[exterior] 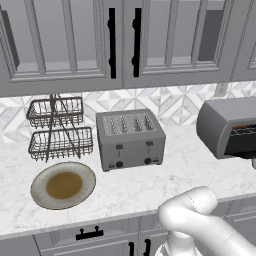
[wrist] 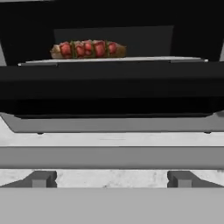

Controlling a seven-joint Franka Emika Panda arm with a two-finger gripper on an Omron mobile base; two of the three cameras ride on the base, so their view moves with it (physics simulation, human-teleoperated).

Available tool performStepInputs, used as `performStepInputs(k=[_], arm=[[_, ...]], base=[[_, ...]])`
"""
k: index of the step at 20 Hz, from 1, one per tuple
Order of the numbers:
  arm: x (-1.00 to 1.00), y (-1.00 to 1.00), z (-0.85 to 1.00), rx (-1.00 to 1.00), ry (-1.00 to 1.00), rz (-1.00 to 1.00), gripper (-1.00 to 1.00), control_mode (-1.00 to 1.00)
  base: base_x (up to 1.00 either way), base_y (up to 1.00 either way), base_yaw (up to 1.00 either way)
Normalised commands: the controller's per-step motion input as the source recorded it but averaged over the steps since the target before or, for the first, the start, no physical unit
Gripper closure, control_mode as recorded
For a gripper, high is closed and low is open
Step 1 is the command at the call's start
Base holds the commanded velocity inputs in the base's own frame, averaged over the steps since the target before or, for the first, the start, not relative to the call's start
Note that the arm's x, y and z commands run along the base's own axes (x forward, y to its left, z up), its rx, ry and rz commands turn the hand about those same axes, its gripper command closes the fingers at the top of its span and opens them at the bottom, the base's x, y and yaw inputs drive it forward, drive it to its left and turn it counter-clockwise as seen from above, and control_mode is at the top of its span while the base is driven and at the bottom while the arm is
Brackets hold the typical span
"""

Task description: Pick up the kebab skewer and baguette bread, and place them inside the toaster oven. Close the toaster oven door and start by setting the timer.

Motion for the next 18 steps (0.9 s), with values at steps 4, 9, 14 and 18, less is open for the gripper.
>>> performStepInputs(k=[4, 9, 14, 18], arm=[[0.20, 0.05, 0.52, 0.00, -0.05, 0.00, -1.00, -1.00], [0.26, 0.10, 0.41, 0.00, -0.03, 0.00, -1.00, -1.00], [0.35, 0.14, 0.29, 0.00, -0.01, 0.00, -1.00, -1.00], [0.41, 0.17, 0.19, 0.00, 0.00, 0.00, -1.00, -1.00]], base=[[0.00, 0.00, 0.00], [0.00, 0.00, 0.00], [0.00, 0.00, 0.00], [0.00, 0.00, 0.00]])
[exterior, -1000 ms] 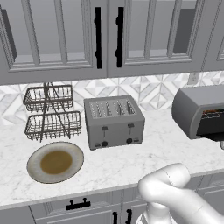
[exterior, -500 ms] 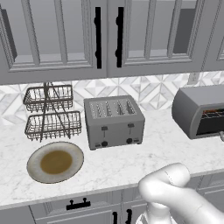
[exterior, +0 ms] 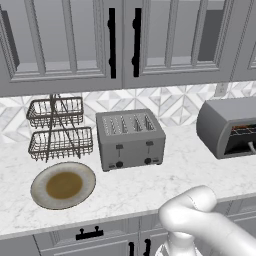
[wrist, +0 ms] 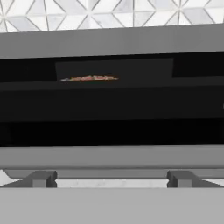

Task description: Pick up the kebab skewer and baguette bread, and place them inside the toaster oven. Close the toaster oven door and start by setting the timer.

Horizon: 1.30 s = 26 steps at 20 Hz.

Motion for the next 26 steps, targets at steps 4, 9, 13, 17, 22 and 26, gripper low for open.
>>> performStepInputs(k=[4, 9, 13, 17, 22, 26], arm=[[0.48, 0.21, 0.19, 0.00, 0.00, 0.00, -1.00, -1.00], [0.55, 0.22, 0.17, 0.00, 0.00, 0.00, -1.00, -1.00], [0.52, 0.20, 0.21, 0.00, 0.00, 0.00, -1.00, -1.00], [0.41, 0.12, 0.20, 0.00, 0.00, 0.00, -1.00, -1.00], [0.38, 0.06, 0.13, 0.00, 0.00, 0.00, -1.00, -1.00], [0.23, 0.00, 0.05, 0.00, 0.00, 0.00, -1.00, -1.00]], base=[[0.00, 0.00, 0.00], [0.00, 0.00, 0.00], [0.00, 0.00, 0.00], [0.00, 0.00, 0.00], [0.00, 0.00, 0.00], [0.00, 0.00, 0.00]])
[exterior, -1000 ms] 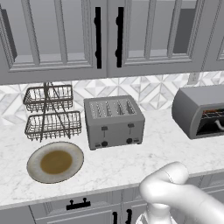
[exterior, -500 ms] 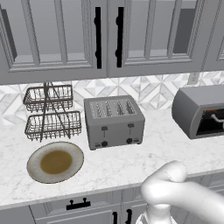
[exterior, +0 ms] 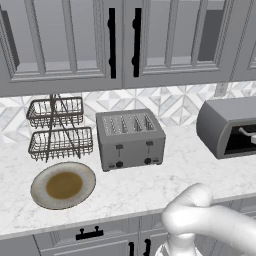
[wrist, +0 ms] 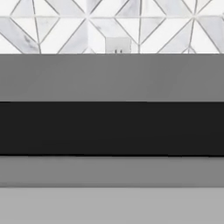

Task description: Pick up the kebab skewer and baguette bread, and place them inside the toaster oven. Close the toaster oven door and start by setting the timer.

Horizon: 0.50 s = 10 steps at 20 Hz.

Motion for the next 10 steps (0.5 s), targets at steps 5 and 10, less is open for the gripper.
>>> performStepInputs(k=[5, 10], arm=[[-0.21, -0.27, 0.00, 0.00, 0.00, -0.01, -1.00, -1.00], [-0.44, -0.76, -0.03, 0.00, 0.00, 0.00, -1.00, -1.00]], base=[[0.00, 0.00, 0.00], [0.00, 0.00, 0.00]])
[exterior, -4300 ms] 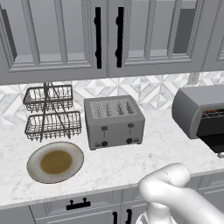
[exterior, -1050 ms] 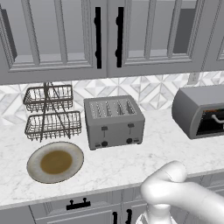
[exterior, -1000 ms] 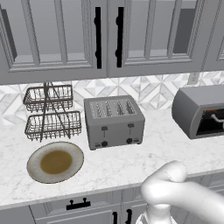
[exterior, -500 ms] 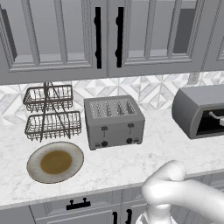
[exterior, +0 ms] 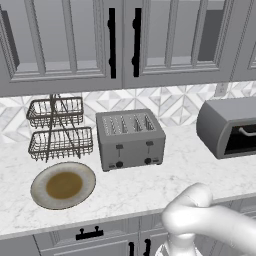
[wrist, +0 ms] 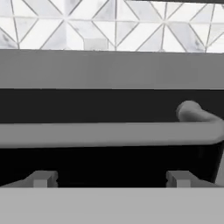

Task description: Pick up the kebab skewer and baguette bread, and place them inside the toaster oven. Close the toaster oven door and start by setting the timer.

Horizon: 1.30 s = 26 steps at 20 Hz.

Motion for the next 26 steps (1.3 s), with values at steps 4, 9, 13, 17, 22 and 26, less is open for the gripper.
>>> performStepInputs(k=[4, 9, 13, 17, 22, 26], arm=[[-0.42, -0.89, -0.24, 0.01, 0.00, 0.00, -1.00, -1.00], [-0.14, -0.76, -0.45, 0.02, -0.02, 0.00, -1.00, -1.00], [0.08, -0.30, -0.24, 0.02, -0.04, 0.03, -1.00, -1.00], [0.25, -0.04, -0.08, 0.01, -0.04, 0.05, -1.00, -1.00], [0.25, 0.00, -0.03, 0.00, -0.01, 0.05, -1.00, -1.00], [0.14, -0.01, -0.02, 0.00, 0.00, 0.05, -1.00, -1.00]], base=[[0.00, 0.00, 0.00], [0.00, 0.00, 0.00], [0.00, 0.00, 0.00], [0.00, 0.00, 0.00], [0.00, 0.00, 0.00], [0.00, 0.00, 0.00]])
